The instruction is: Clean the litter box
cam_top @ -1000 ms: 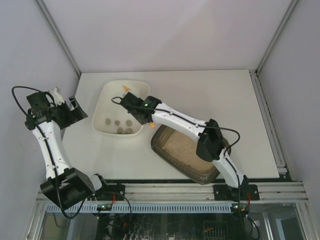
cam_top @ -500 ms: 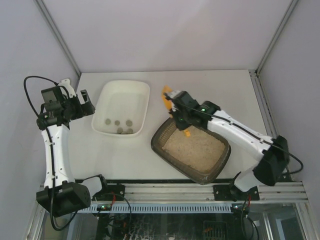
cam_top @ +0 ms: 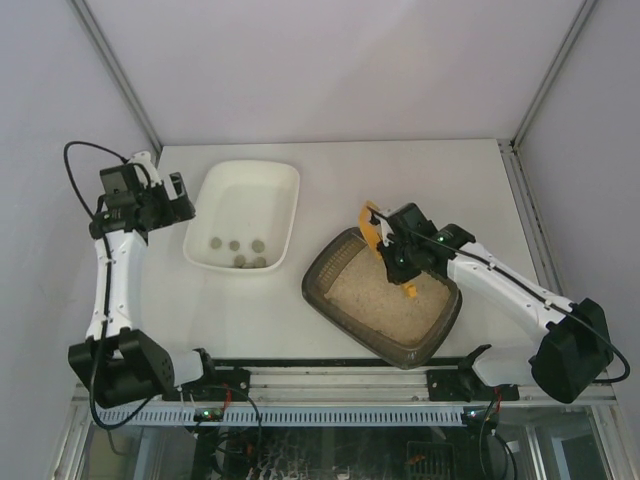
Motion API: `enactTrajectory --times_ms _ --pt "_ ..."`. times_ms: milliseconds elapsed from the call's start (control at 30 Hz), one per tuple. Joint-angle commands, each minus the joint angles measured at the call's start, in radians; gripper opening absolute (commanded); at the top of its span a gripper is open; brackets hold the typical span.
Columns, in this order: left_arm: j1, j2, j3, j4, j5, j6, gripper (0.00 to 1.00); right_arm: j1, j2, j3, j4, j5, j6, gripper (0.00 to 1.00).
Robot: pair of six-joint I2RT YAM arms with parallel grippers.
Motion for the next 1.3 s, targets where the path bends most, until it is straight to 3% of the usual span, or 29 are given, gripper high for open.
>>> enactTrajectory --times_ms 0,67,200,300,433,533,633,933,1100,1267 --pt "-0.071 0.066 0.086 0.015 -0.011 -0.026 1.00 0.031 -0.039 -0.052 0.016 0.045 -0.137 0.00" --pt "-0.134 0.104 0.132 -0.011 -0.040 -0.030 1.00 0.043 -0.043 -0.063 -0.027 0.103 -0.159 0.00" --pt "-0.290 0.137 0.163 0.006 -0.087 -0.055 1.00 0.030 -0.105 -0.039 -0.085 0.023 -0.174 0.00" --pt "-0.406 0.163 0.177 0.012 -0.120 -0.143 1.00 0.026 -0.123 -0.006 -0.110 0.124 -0.188 0.00" --pt "-0.651 0.181 0.201 -0.016 -0.343 -0.296 1.00 -0.008 -0.167 0.002 -0.043 0.196 -0.184 0.00" --pt "-0.772 0.166 0.153 0.030 -0.342 -0.407 1.00 -0.074 -0.245 0.003 0.040 0.159 -0.148 0.00" --pt "-0.807 0.170 0.084 0.059 -0.258 -0.567 1.00 -0.142 -0.325 0.003 0.097 0.097 -0.105 0.00" --pt "-1.014 0.274 0.127 -0.135 -0.314 -0.856 1.00 -0.208 -0.418 0.004 0.146 0.057 -0.082 0.00" --pt "-1.036 0.343 0.065 -0.131 -0.256 -0.977 1.00 -0.209 -0.464 0.004 0.159 0.044 -0.057 0.00" --pt "-1.048 0.369 0.005 -0.095 -0.209 -1.033 0.94 -0.209 -0.493 -0.013 0.154 0.055 -0.048 0.00"
